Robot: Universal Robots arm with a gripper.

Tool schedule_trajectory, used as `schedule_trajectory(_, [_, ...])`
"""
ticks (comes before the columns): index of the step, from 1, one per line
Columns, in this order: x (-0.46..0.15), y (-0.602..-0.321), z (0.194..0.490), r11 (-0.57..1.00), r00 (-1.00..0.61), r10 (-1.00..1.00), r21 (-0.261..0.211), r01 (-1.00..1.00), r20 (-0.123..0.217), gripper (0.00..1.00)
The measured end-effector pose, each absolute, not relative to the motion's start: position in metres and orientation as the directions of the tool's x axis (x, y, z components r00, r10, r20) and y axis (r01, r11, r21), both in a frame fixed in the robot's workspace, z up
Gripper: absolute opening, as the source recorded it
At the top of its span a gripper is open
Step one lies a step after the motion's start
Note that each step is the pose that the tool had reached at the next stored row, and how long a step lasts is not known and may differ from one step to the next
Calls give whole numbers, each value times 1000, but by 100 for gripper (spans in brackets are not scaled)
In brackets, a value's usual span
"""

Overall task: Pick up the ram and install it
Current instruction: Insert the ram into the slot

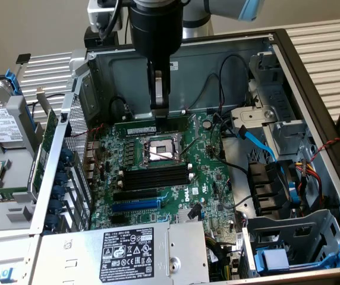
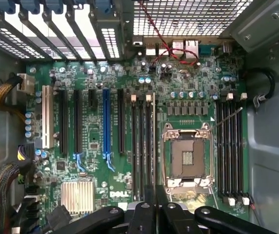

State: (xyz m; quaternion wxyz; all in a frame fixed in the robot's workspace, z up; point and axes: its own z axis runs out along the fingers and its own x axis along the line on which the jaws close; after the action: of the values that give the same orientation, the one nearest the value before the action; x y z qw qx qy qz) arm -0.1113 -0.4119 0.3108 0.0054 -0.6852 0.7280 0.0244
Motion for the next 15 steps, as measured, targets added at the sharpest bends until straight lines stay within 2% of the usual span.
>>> schedule_trajectory(15, [-111, -416, 284, 60, -61, -997, 28, -998, -43, 12])
